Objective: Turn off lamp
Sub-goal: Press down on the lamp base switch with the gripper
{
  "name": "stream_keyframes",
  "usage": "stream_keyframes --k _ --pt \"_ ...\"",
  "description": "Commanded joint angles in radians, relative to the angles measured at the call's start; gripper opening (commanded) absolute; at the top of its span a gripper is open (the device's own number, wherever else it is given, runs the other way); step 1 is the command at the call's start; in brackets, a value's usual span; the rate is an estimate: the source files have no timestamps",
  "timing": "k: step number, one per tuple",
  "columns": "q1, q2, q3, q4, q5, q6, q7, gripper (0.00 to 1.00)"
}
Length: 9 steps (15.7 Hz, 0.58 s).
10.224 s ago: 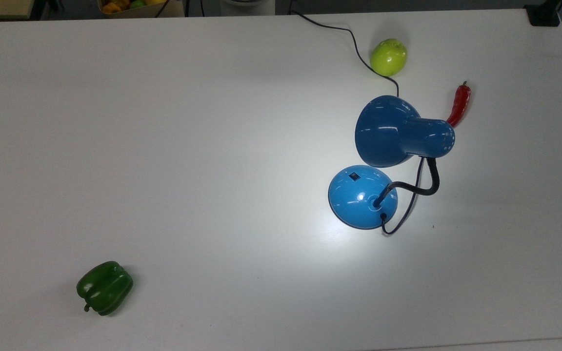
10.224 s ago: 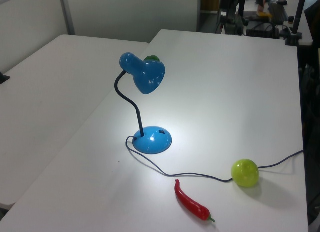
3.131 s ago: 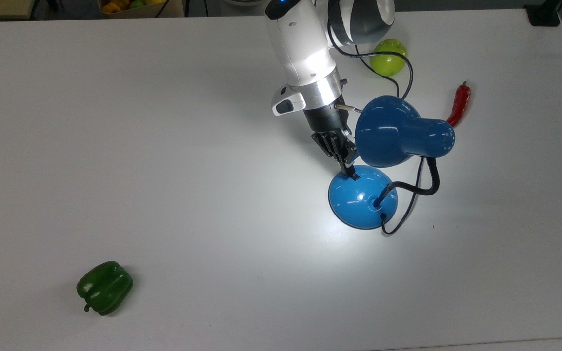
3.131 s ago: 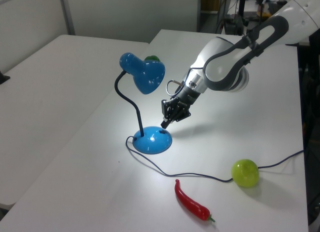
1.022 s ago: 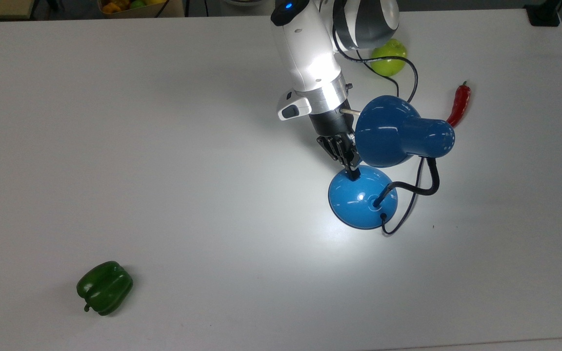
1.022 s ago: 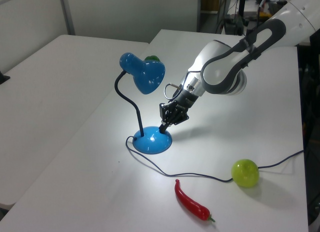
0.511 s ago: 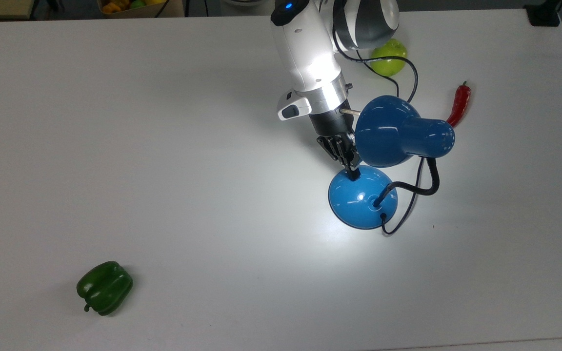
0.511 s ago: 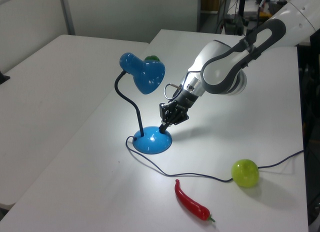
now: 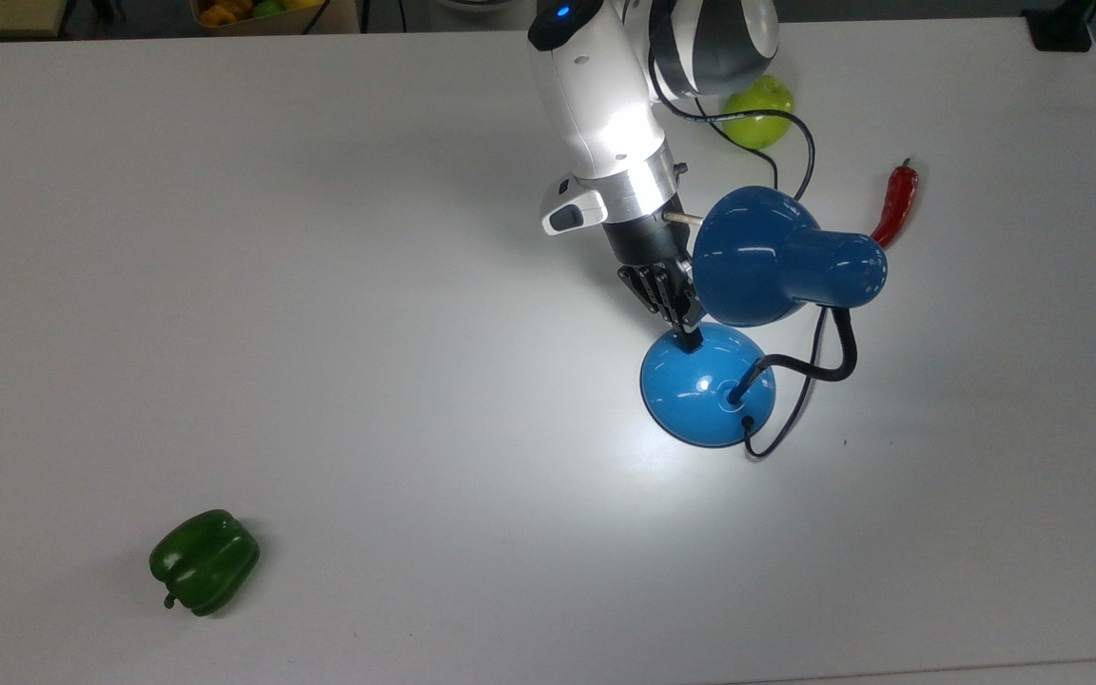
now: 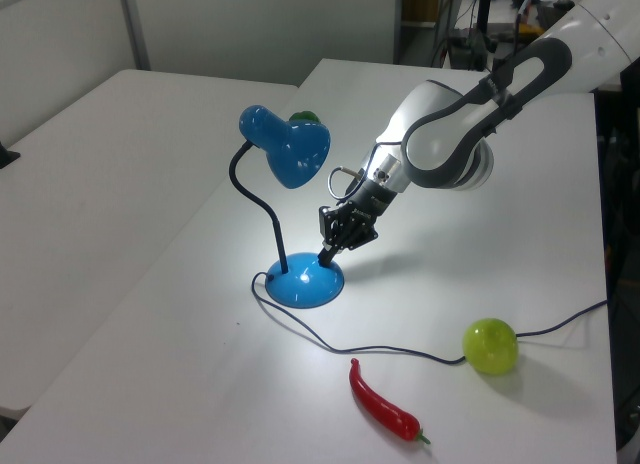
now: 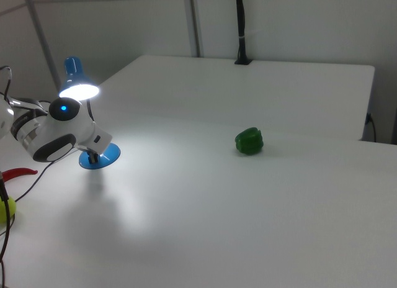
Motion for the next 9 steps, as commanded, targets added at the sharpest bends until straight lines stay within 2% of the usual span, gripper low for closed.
stream_keyframes --k 1,9 --pt "0.0 0.008 0.002 -0.012 0.007 0.004 -0.008 0.0" --pt "-0.008 0.003 0.002 -0.029 0.007 0.004 -0.008 0.0"
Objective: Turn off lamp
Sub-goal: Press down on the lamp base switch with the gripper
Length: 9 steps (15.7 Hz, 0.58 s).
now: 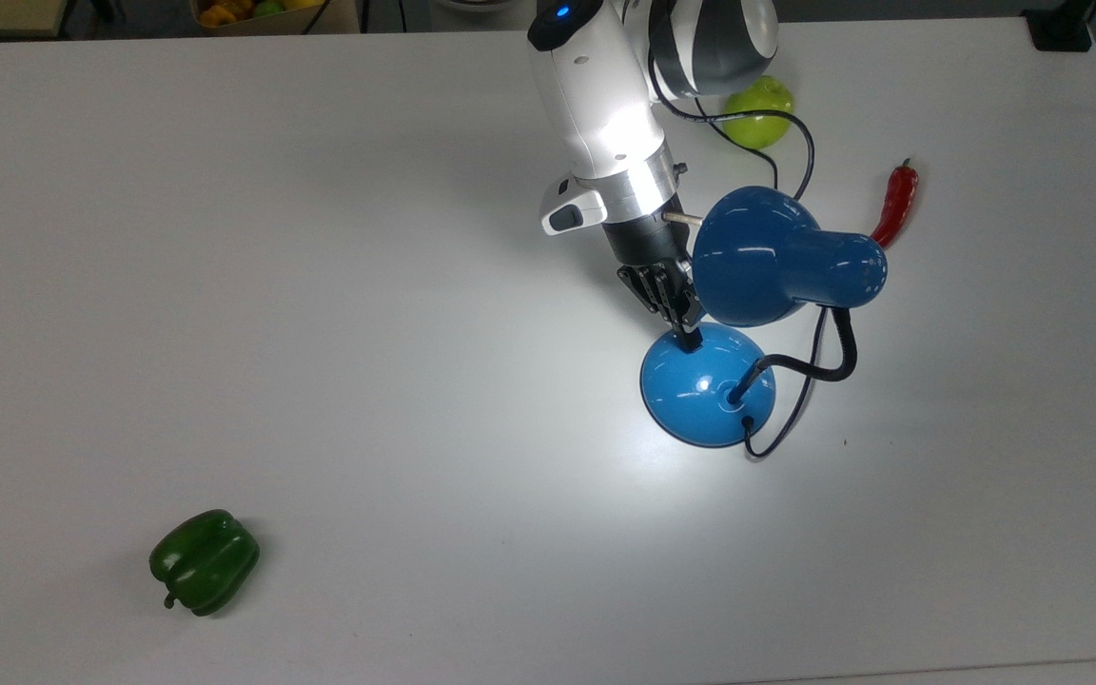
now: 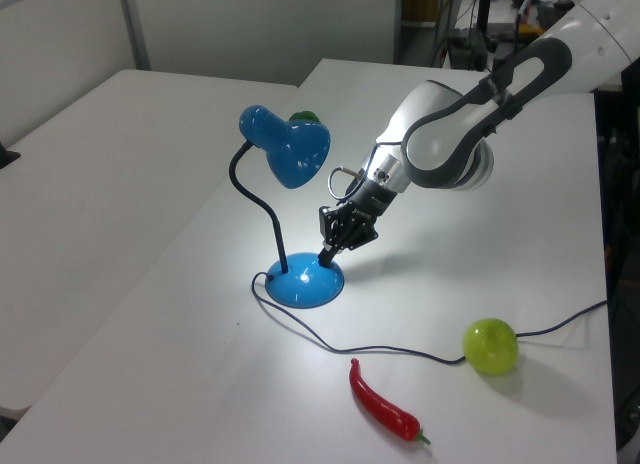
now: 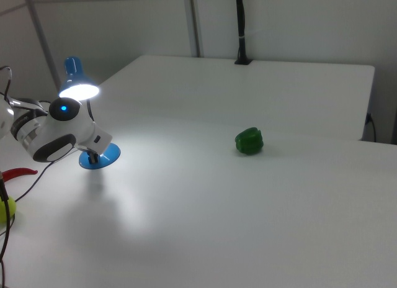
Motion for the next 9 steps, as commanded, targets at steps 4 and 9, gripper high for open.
stream_keyframes --k 4,9 --pt "-0.009 0.0 0.002 -0.034 0.007 0.004 -0.009 0.0" --pt "-0.011 -0.003 0.002 -0.042 0.007 0.004 -0.009 0.0"
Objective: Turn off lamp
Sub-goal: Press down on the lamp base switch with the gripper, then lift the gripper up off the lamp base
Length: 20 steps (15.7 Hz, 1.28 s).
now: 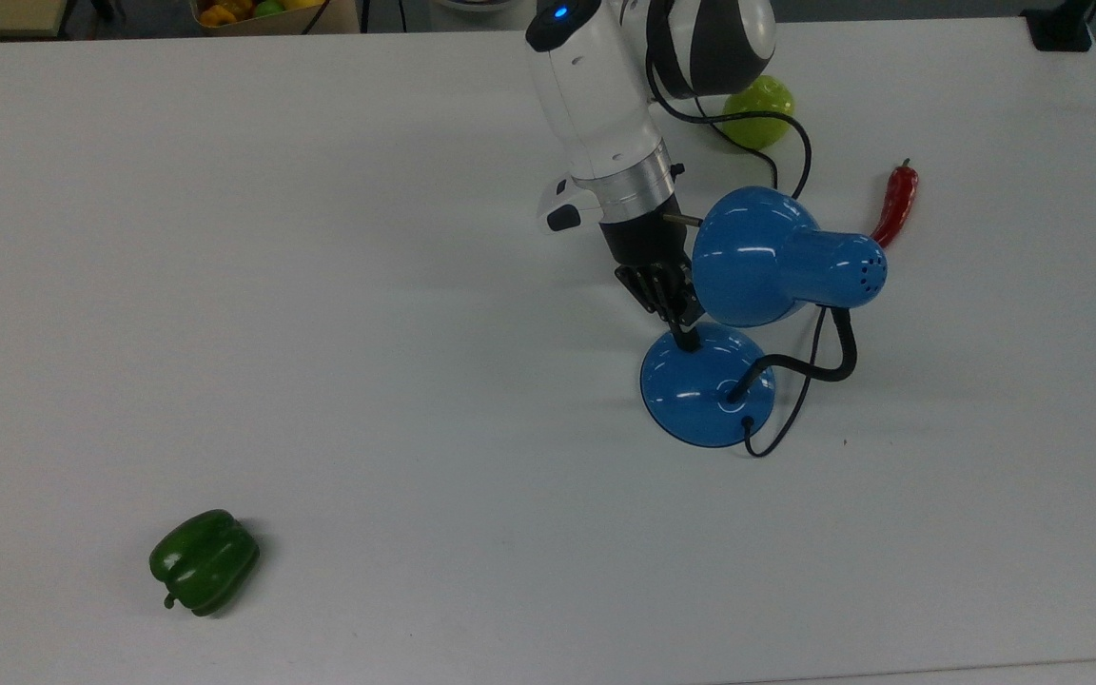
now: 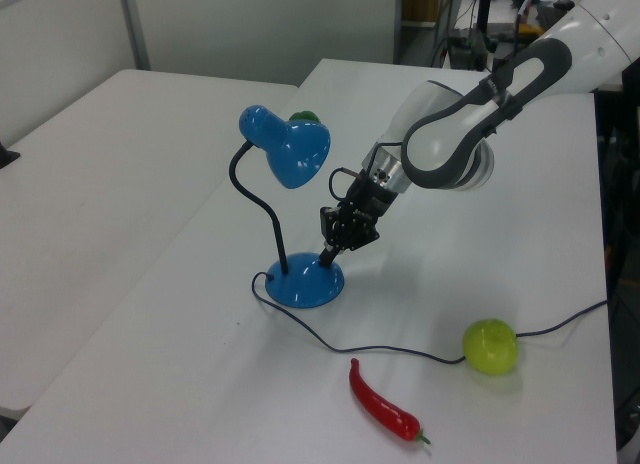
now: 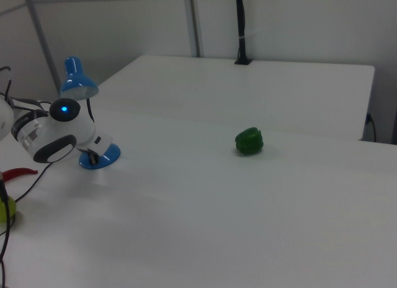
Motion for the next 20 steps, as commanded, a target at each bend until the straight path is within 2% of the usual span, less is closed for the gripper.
stream_keyframes --k 1,6,10,16,18,20 --pt "-0.008 -0.003 0.002 -0.036 0.007 0.004 -0.011 0.0" --pt "-0.016 -0.025 0.002 -0.062 0.007 0.004 -0.032 0.0" --pt "-0.016 -0.095 0.002 -0.115 0.007 -0.012 -0.066 0.0" --pt "-0.072 -0.198 -0.007 -0.132 -0.005 -0.203 -0.106 0.0" --pt "-0.095 -0.224 -0.012 -0.133 -0.011 -0.246 -0.123 0.03" --pt "-0.126 -0.244 -0.012 -0.135 -0.069 -0.286 -0.13 0.18"
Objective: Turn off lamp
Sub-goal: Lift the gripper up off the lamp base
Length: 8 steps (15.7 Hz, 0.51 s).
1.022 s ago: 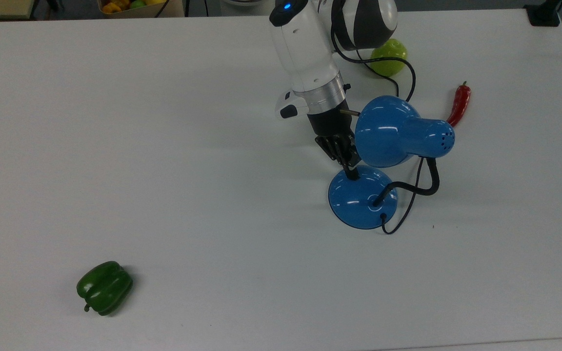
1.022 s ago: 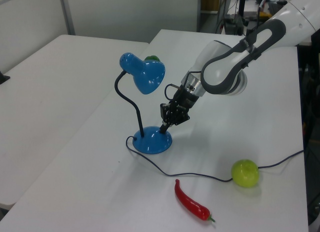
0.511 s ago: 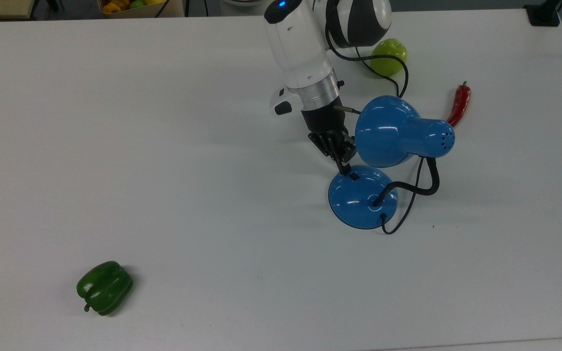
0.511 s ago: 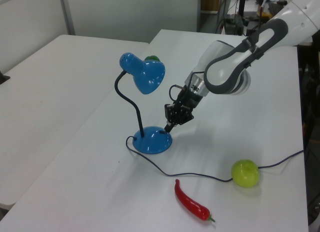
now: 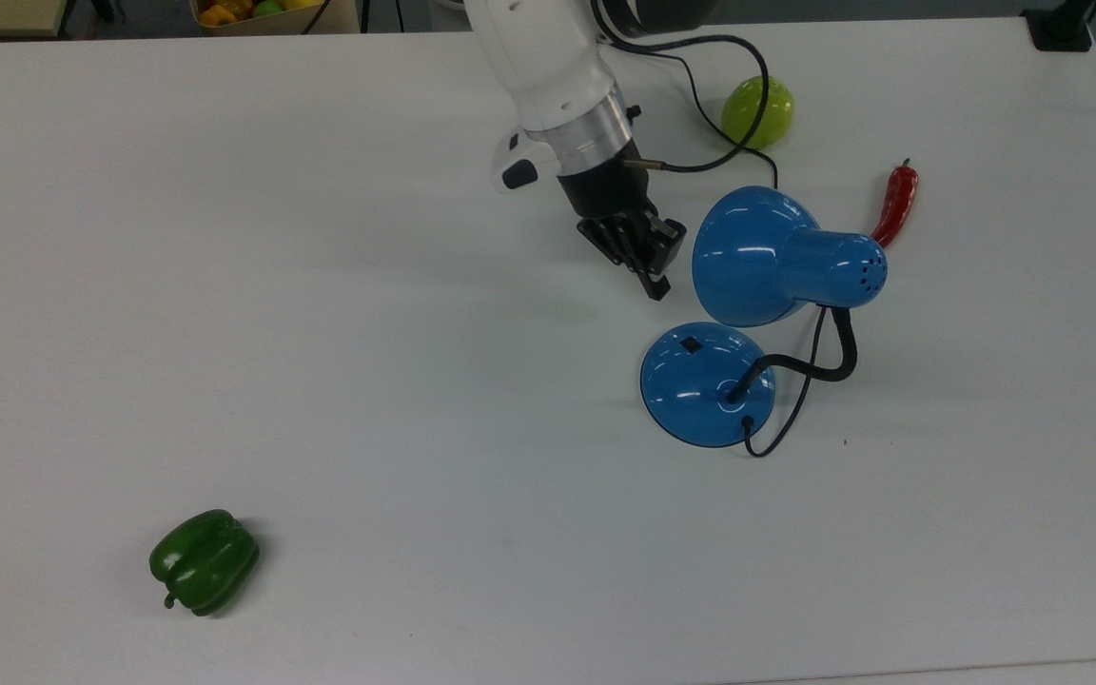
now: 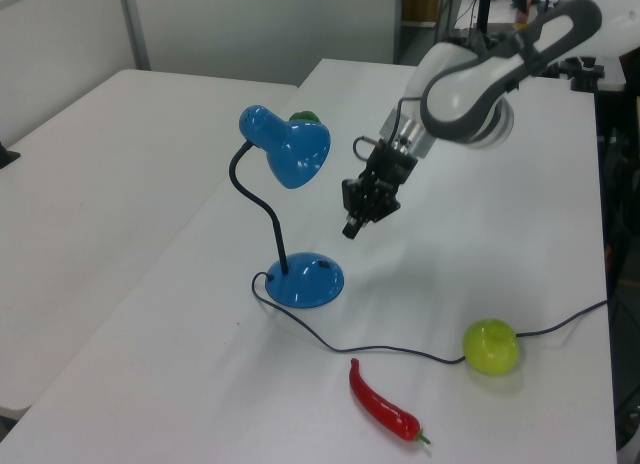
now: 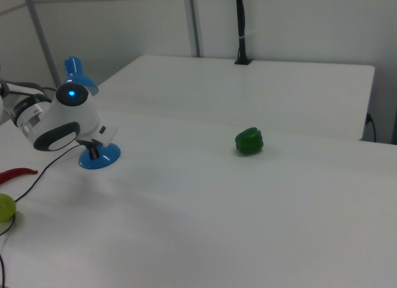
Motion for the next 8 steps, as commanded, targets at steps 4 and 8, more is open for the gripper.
stream_keyframes --k 4,8 --pt "-0.058 -0.107 -0.084 -0.035 -0.221 -0.225 -0.031 0.63" --pt "-0.058 -0.162 -0.135 -0.027 -0.434 -0.399 -0.025 1.0"
